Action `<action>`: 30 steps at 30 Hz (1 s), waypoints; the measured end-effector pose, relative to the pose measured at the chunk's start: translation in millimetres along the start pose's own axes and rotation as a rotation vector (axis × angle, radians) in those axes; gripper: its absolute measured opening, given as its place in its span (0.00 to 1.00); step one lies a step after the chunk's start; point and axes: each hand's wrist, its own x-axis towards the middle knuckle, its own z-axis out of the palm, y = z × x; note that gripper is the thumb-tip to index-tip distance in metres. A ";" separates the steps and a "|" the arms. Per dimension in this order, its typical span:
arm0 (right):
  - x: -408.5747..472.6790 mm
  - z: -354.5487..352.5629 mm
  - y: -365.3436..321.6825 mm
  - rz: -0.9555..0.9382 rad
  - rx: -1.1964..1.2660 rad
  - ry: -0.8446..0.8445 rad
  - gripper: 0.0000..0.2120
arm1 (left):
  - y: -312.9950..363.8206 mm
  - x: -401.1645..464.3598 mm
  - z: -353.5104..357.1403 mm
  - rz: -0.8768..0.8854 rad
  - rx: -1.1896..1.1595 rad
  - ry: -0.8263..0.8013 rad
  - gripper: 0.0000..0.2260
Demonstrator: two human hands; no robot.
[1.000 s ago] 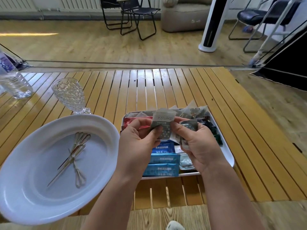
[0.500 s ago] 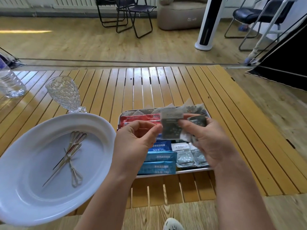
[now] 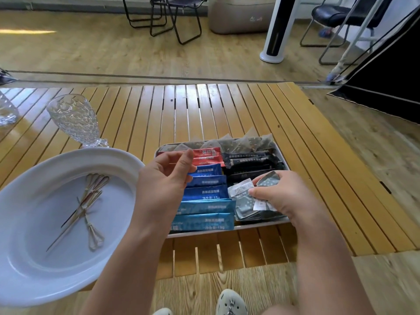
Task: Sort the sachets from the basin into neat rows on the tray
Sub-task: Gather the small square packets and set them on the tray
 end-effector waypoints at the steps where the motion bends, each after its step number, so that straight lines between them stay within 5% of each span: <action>1: 0.6 2.5 0.0 0.004 -0.036 0.013 0.11 | -0.5 -0.1 0.4 0.006 0.010 -0.004 0.12; 5: -0.5 8.4 -2.2 -0.019 -0.226 0.053 0.15 | -1.4 -0.4 3.3 0.021 0.033 -0.013 0.13; 8: -3.2 7.4 -3.6 -0.027 -0.275 0.118 0.27 | -1.3 -2.3 5.9 0.041 0.049 -0.028 0.12; 15: -8.5 1.5 -16.5 -0.110 0.587 -0.089 0.05 | -3.9 -8.8 16.2 0.051 0.226 -0.278 0.13; 19: -8.0 12.9 -22.8 -0.108 0.705 -0.192 0.06 | -9.4 -12.9 25.6 0.026 0.355 -0.347 0.21; 23: -5.9 17.3 -22.3 -0.136 0.804 -0.224 0.07 | -8.9 -12.0 25.6 0.071 0.248 -0.254 0.05; 30: -4.1 13.0 -24.6 -0.144 1.004 -0.141 0.08 | -2.9 -6.6 13.3 0.101 0.133 -0.143 0.03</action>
